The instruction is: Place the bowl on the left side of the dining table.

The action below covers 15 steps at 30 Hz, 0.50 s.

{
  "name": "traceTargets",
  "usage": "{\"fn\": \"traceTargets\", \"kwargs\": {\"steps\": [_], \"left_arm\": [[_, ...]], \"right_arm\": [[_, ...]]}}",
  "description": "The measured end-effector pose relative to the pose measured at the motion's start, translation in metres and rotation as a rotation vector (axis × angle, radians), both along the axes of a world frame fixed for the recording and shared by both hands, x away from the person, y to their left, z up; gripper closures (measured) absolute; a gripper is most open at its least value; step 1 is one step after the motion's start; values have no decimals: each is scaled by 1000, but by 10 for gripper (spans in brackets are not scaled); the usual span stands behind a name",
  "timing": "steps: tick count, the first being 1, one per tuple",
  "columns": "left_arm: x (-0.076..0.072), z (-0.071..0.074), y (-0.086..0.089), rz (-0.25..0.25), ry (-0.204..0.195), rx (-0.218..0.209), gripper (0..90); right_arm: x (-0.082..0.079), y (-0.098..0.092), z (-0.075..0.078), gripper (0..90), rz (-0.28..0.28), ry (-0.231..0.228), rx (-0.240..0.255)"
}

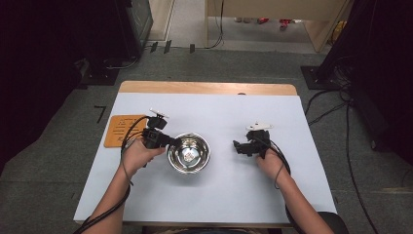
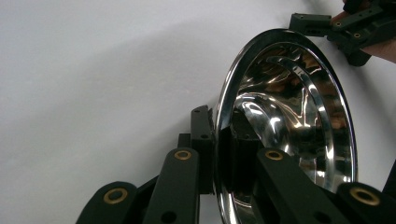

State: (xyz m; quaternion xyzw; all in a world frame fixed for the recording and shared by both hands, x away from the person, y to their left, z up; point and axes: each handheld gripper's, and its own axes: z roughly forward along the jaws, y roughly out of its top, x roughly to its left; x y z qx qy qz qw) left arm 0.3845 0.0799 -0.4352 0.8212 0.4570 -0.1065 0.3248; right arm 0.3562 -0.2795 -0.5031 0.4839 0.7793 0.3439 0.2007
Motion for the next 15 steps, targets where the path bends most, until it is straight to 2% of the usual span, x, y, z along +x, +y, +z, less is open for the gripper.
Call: {"fn": "traceTargets", "kwargs": {"steps": [15], "left_arm": [[6, 0, 12, 36, 8, -10, 848]], "right_arm": [[0, 0, 0, 117, 0, 0, 0]]}}
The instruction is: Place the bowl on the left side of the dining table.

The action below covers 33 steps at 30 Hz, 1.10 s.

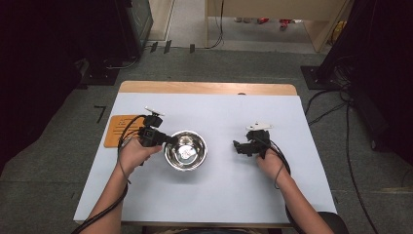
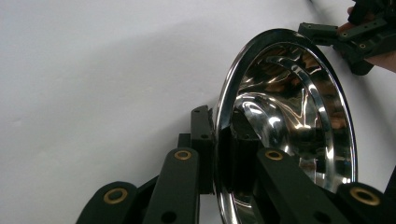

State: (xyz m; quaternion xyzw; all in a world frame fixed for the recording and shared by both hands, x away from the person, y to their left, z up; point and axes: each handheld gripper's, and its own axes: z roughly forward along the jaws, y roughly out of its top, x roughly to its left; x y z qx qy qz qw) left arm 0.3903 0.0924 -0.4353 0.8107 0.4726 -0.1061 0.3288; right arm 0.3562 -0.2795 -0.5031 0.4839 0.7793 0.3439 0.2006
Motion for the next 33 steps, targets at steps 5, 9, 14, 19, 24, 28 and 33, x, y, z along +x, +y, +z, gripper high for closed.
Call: {"fn": "traceTargets", "kwargs": {"steps": [5, 9, 14, 19, 24, 28, 33], "left_arm": [[2, -1, 5, 14, 5, -2, 848], [3, -1, 8, 23, 5, -3, 848], [4, -1, 12, 36, 6, -3, 848], [6, -1, 16, 44, 9, -4, 848], [7, -1, 21, 62, 11, -7, 848], [8, -1, 24, 66, 9, -5, 848], [9, -1, 28, 77, 10, -7, 848]], "right_arm": [[0, 0, 0, 117, 0, 0, 0], [0, 0, 0, 117, 0, 0, 0], [0, 0, 0, 117, 0, 0, 0], [0, 0, 0, 117, 0, 0, 0], [0, 0, 0, 117, 0, 0, 0], [0, 0, 0, 117, 0, 0, 0], [0, 0, 0, 117, 0, 0, 0]]}}
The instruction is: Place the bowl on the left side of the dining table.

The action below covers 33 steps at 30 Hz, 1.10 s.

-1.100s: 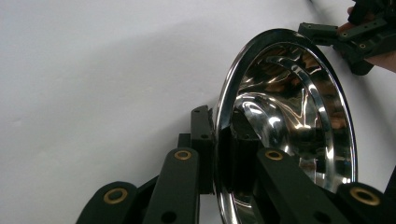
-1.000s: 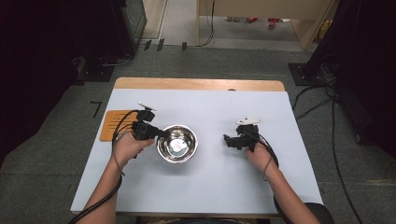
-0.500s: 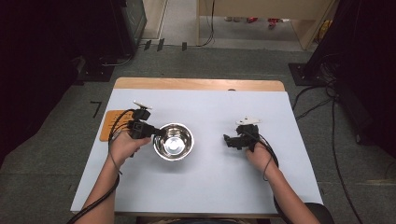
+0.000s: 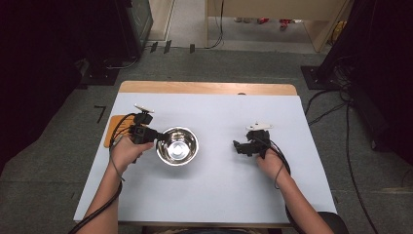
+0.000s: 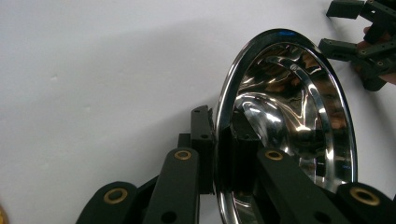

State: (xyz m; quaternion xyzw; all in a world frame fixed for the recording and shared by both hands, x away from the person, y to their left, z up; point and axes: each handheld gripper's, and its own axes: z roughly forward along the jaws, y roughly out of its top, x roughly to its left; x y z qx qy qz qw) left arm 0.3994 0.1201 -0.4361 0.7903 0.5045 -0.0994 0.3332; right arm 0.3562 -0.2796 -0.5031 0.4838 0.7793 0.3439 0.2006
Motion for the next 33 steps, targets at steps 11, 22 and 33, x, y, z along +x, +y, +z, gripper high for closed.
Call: {"fn": "traceTargets", "kwargs": {"steps": [11, 22, 33], "left_arm": [[2, 0, 9, 24, -2, -1, 848], [5, 0, 19, 56, 3, -8, 848], [7, 1, 34, 98, -1, -10, 848]], "right_arm": [[0, 0, 0, 117, 0, 0, 0], [0, 0, 0, 117, 0, 0, 0], [0, 0, 0, 117, 0, 0, 0]]}}
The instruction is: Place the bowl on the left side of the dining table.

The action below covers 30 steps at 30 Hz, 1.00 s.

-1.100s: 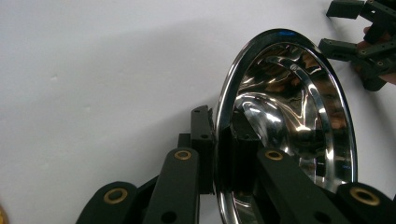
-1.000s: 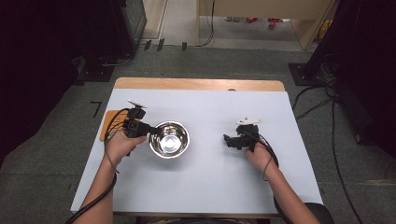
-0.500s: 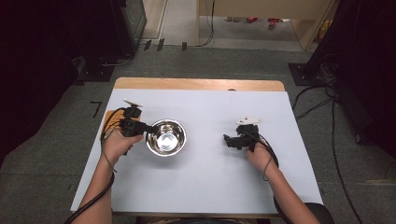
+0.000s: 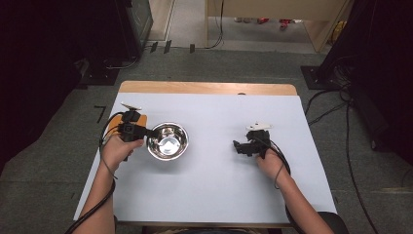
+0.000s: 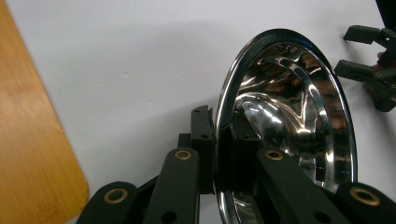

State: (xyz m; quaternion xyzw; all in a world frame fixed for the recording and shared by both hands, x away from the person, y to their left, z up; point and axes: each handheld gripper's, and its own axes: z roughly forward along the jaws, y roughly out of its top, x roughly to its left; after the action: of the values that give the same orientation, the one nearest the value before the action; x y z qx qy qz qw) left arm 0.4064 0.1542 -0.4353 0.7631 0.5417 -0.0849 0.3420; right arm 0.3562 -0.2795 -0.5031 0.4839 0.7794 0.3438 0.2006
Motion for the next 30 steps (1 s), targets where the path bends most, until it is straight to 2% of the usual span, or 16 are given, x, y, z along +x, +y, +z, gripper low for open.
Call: {"fn": "traceTargets", "kwargs": {"steps": [30], "left_arm": [[13, -4, 29, 87, 11, -12, 848]], "right_arm": [[0, 0, 0, 117, 1, 0, -1]]}}
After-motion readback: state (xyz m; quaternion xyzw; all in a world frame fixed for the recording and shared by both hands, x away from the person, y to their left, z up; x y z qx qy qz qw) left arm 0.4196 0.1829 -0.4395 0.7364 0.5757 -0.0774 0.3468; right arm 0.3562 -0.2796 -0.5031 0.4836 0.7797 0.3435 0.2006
